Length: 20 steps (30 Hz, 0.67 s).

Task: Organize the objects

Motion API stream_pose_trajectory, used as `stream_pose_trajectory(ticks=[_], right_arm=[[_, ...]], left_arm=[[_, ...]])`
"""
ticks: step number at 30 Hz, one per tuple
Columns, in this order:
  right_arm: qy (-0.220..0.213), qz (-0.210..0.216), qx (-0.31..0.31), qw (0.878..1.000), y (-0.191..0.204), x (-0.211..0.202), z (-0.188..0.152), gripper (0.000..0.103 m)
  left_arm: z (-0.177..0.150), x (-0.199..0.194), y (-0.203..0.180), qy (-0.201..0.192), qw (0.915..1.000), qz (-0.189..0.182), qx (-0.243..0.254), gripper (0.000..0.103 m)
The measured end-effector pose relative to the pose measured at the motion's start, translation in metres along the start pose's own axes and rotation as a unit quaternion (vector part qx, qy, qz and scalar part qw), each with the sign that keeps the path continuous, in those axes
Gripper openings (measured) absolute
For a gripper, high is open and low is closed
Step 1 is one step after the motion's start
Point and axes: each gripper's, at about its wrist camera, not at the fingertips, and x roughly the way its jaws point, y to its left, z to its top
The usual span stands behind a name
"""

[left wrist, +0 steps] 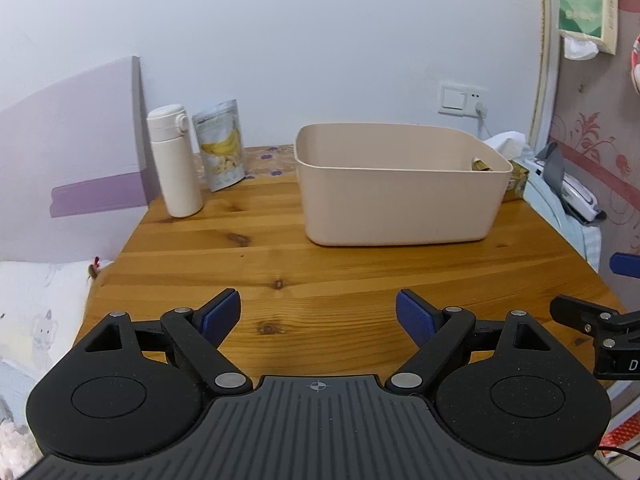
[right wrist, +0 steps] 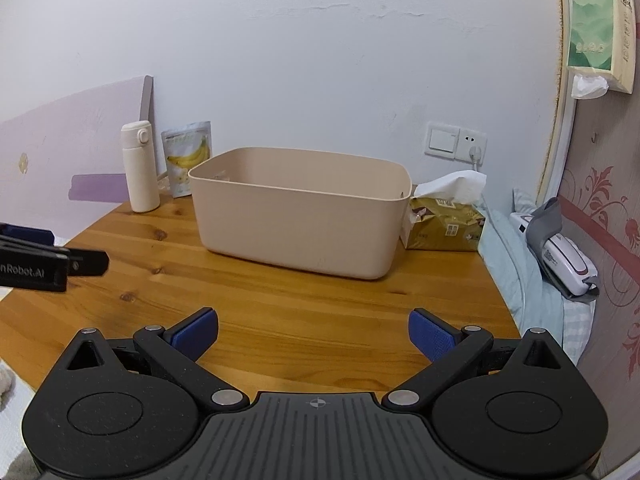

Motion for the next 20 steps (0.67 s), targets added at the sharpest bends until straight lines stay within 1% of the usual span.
stream_pose_trajectory(ticks=[3,12,20], right_arm=[[0.002,0.000,-0.001,1.000,0.000,-0.001,-0.002,0.103],[0.005,0.000,-0.002,1.000,-0.002,-0.004,-0.005,0.103],[0.017,-0.004,0.001,1.000,-0.007,0.007,-0.007,0.103]], left_arm=[[-0.002,-0.002,0.004,0.003,1.0000,-0.001,-0.005,0.086],[-0.008,-0.005,0.002,0.010,0.9999,-0.008,0.005,0.086],[-0.011,0.005,0.001,0.023,0.9997,-0.012,0.005,0.086]])
